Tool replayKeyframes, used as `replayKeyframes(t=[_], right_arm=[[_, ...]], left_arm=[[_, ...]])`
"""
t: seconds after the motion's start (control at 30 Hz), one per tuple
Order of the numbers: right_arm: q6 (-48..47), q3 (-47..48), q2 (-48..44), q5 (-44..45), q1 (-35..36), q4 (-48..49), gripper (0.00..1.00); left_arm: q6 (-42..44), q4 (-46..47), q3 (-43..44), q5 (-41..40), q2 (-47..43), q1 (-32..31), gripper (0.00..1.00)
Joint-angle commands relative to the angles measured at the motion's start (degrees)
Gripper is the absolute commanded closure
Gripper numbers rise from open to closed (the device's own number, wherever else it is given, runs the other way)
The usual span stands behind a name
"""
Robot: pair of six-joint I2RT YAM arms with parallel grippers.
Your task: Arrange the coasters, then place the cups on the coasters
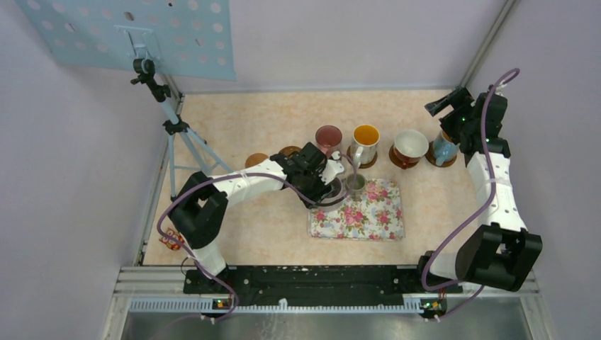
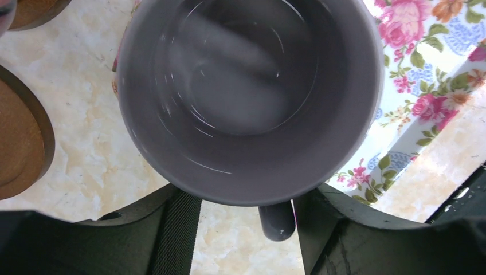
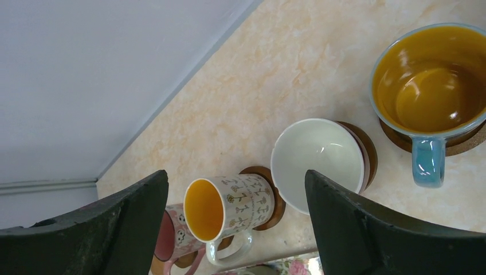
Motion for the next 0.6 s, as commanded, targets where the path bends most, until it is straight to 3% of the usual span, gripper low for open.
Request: replayKeyframes(t=[0.0,0.23,0.57], right_arm=[[-0.2,0.8,-2.3,1.2,-0.6,0.4,0.13],[0.1,0.5,-2.1,1.4,-0.7,0.7,0.13],[0.3,0.0,-2.0,1.1,-0.6,1.5,0.14]], left_arm=[[-0.4,1.8,1.8,-1.7,1.1,0.1,0.39],[-0.2,1.1,2.3,-0.7,1.4,0.8,0.54],[1.7,0.4,1.9,4.4,-3.0,1.5,0.86]])
